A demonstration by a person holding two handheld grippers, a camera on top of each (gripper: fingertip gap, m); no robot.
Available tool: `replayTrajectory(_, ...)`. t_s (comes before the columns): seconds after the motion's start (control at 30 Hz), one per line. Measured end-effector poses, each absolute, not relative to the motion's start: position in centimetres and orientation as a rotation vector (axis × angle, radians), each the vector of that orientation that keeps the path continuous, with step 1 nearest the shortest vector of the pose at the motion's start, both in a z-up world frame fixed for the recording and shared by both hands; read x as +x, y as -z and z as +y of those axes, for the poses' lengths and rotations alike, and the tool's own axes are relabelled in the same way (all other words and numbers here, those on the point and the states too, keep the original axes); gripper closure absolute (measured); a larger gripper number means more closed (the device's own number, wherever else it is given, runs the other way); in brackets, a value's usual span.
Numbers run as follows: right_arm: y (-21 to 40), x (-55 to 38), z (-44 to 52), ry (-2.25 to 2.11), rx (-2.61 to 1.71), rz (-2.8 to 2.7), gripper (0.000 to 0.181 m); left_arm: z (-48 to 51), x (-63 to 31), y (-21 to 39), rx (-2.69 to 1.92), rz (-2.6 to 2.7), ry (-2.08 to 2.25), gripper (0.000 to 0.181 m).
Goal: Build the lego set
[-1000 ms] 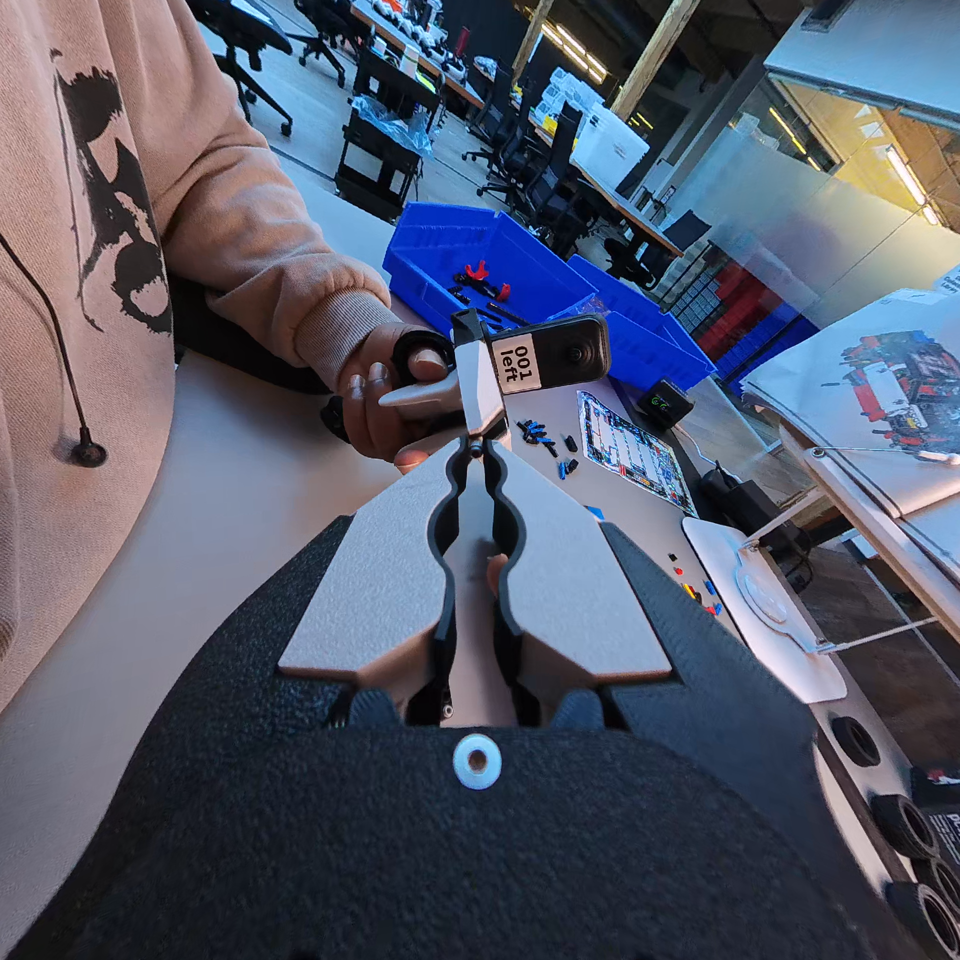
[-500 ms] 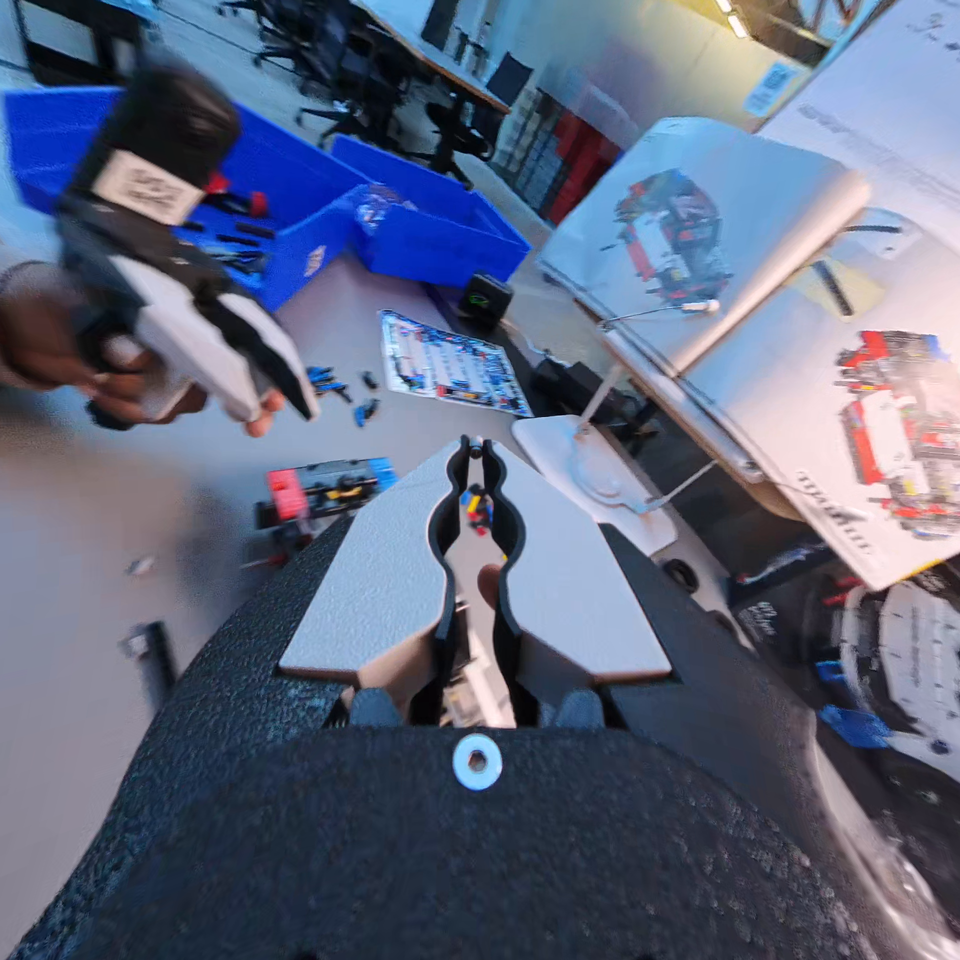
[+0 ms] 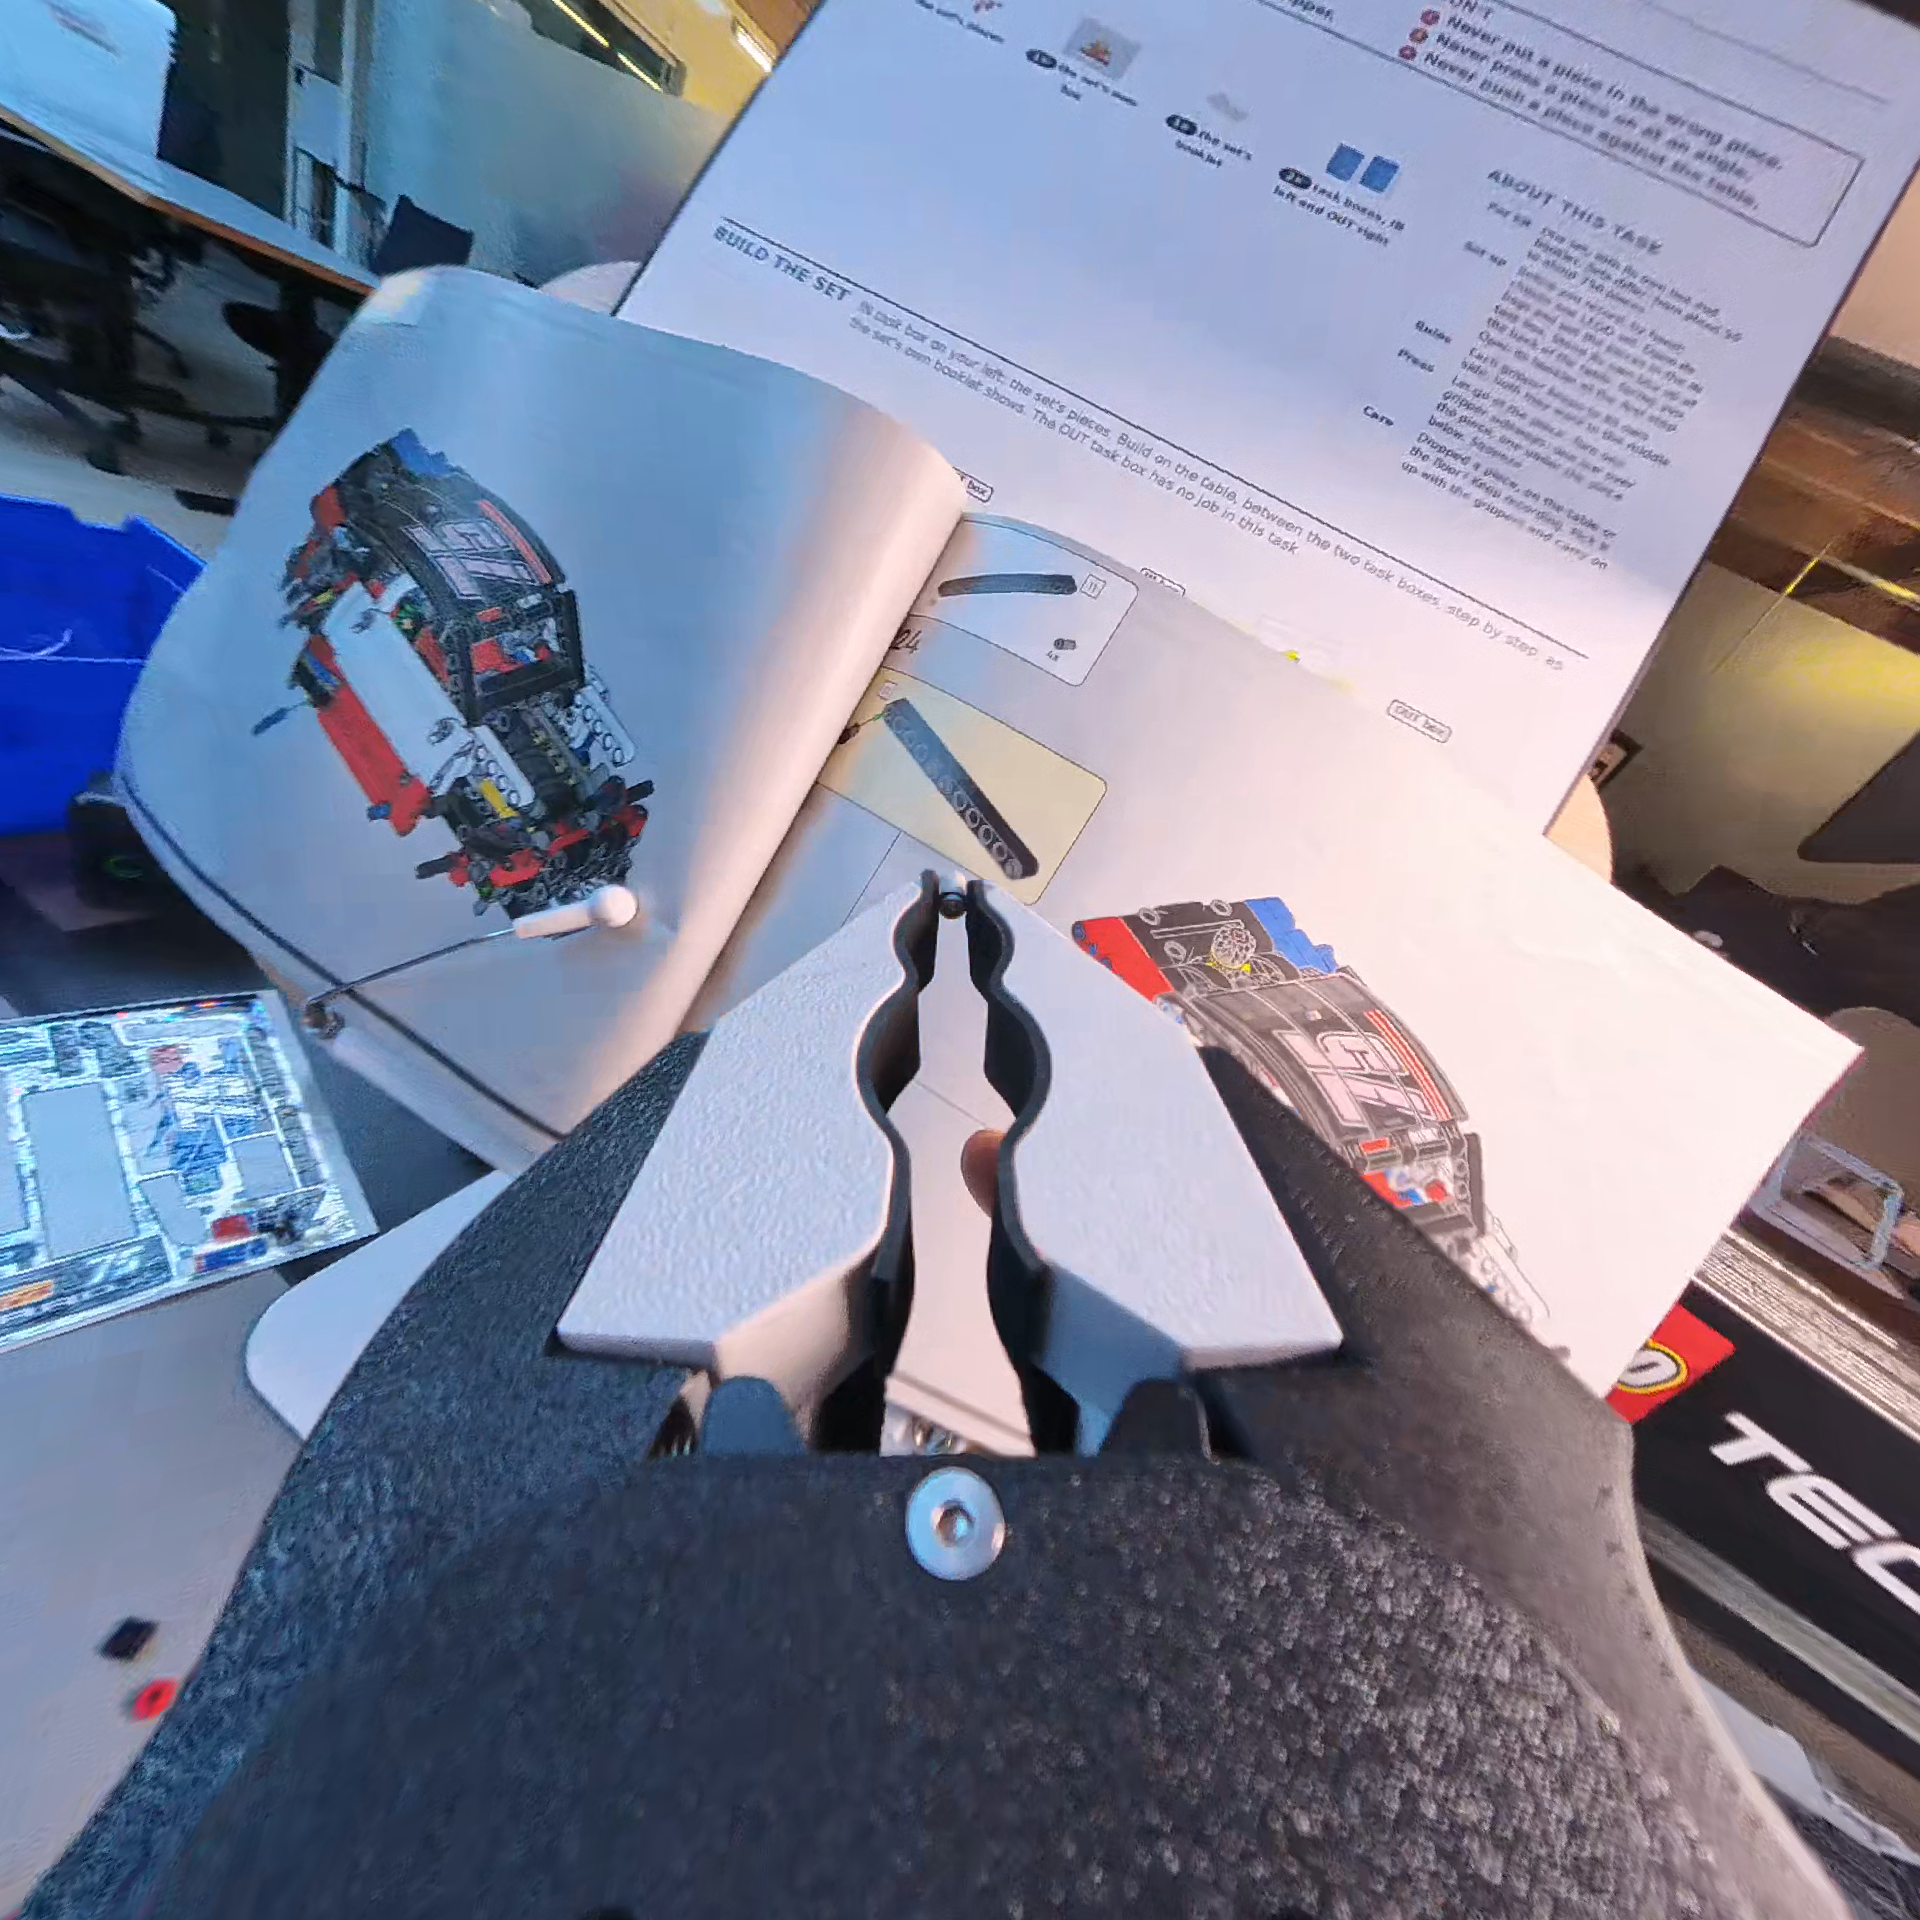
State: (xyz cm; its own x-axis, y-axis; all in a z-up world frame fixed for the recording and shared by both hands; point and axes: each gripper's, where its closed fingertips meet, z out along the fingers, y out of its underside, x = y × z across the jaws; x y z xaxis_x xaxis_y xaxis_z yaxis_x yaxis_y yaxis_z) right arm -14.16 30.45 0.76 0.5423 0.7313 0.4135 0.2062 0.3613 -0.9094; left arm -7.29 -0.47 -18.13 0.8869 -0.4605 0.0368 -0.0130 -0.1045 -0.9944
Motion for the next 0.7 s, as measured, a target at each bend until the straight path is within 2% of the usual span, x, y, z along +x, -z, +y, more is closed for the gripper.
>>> replayTrajectory(0.7,-1.1,-16.3,32.5,-0.420,-1.188,-1.002,0.179,-0.4,-6.7,18.9,-1.664,0.426,0.381,0.160)
